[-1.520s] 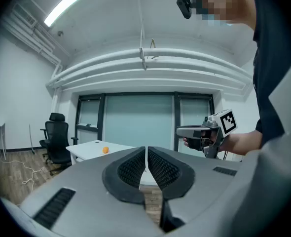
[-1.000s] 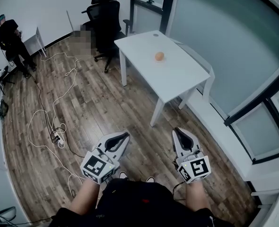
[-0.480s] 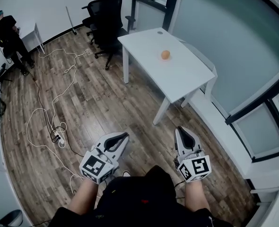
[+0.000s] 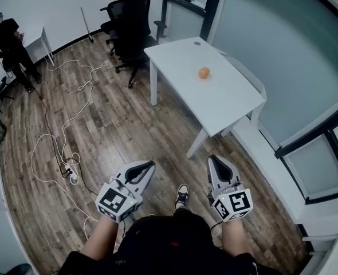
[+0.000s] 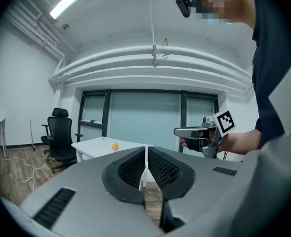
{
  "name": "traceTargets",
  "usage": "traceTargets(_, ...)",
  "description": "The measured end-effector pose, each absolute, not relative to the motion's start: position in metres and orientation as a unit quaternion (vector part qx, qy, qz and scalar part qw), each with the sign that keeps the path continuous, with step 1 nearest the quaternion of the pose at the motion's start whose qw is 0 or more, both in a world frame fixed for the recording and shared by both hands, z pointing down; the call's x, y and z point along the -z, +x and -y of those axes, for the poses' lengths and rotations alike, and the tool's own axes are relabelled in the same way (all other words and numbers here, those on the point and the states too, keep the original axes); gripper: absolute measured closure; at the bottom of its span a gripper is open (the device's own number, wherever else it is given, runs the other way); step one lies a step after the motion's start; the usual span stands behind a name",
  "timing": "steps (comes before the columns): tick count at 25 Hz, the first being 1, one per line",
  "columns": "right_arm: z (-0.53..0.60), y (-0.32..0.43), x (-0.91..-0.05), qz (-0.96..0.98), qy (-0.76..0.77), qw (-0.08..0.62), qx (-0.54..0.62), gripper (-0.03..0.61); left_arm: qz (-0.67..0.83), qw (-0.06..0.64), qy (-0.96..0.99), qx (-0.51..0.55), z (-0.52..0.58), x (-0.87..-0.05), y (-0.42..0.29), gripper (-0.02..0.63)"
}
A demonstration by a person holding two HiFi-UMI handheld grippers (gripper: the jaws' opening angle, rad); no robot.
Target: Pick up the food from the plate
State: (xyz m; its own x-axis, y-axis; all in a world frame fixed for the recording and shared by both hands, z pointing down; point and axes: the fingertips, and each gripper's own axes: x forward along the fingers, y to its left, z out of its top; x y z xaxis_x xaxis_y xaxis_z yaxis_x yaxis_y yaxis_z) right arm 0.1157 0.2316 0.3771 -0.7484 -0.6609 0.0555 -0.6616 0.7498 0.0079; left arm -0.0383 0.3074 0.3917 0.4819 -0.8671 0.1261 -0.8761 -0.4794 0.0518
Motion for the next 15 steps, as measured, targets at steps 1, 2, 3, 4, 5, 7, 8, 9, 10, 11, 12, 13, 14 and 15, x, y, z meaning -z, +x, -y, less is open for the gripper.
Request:
traceTargets(1, -0.219, 0.116, -0.380, 0.936, 0.351, 0.028, -0.010, 0.535, 0.509, 0.053, 0.858, -0.042, -0.295, -0.391, -0.037, 0.580)
traceTargets(2, -0.205, 0.117, -0.383, 0.937, 0.348, 0.028, -0.014, 0.535, 0.511, 0.052, 0.857, -0.043, -0.281, -0.390, -0.035, 0.580)
traceTargets(3, -0.191, 0.119, -0.386, 0.938, 0.346, 0.028, -0.019, 0.535, 0.513, 0.052, 0.856, -0.042, -0.266, -0.389, -0.033, 0.580)
traceTargets(4, -0.178, 0.120, -0.388, 0.938, 0.344, 0.028, -0.024, 0.535, 0.515, 0.051, 0.855, -0.041, -0.252, -0.388, -0.031, 0.580)
traceTargets(5, -0.164, 0.120, -0.390, 0.939, 0.342, 0.029, -0.027, 0.535, 0.517, 0.050, 0.854, -0.040, -0.238, -0.387, -0.029, 0.580)
traceTargets(7, -0.136, 0.118, -0.390, 0.942, 0.334, 0.031, -0.028, 0.535, 0.520, 0.049, 0.852, -0.040, -0.210, -0.384, -0.026, 0.580)
traceTargets(8, -0.122, 0.118, -0.391, 0.944, 0.328, 0.033, -0.028, 0.535, 0.522, 0.048, 0.851, -0.041, -0.196, -0.383, -0.024, 0.580)
traceTargets(9, -0.108, 0.118, -0.393, 0.946, 0.322, 0.035, -0.029, 0.535, 0.524, 0.048, 0.849, -0.042, -0.182, -0.382, -0.021, 0.580)
traceTargets(10, -0.095, 0.120, -0.394, 0.947, 0.317, 0.036, -0.030, 0.535, 0.526, 0.050, 0.848, -0.042, -0.169, -0.381, -0.017, 0.580)
traceTargets(11, -0.082, 0.124, -0.396, 0.948, 0.314, 0.038, -0.033, 0.535, 0.529, 0.054, 0.846, -0.042, -0.156, -0.380, -0.012, 0.580)
traceTargets(12, -0.069, 0.129, -0.397, 0.948, 0.314, 0.040, -0.036, 0.535, 0.530, 0.058, 0.845, -0.043, -0.142, -0.380, -0.007, 0.580)
traceTargets(13, -0.055, 0.133, -0.398, 0.948, 0.314, 0.041, -0.039, 0.535, 0.532, 0.060, 0.844, -0.045, -0.129, -0.379, -0.003, 0.580)
traceTargets(14, -0.041, 0.138, -0.398, 0.948, 0.314, 0.041, -0.042, 0.535, 0.532, 0.061, 0.843, -0.048, -0.117, -0.380, 0.002, 0.580)
traceTargets(15, -0.028, 0.142, -0.399, 0.948, 0.313, 0.041, -0.044, 0.535, 0.533, 0.061, 0.843, -0.051, -0.104, -0.381, 0.006, 0.580)
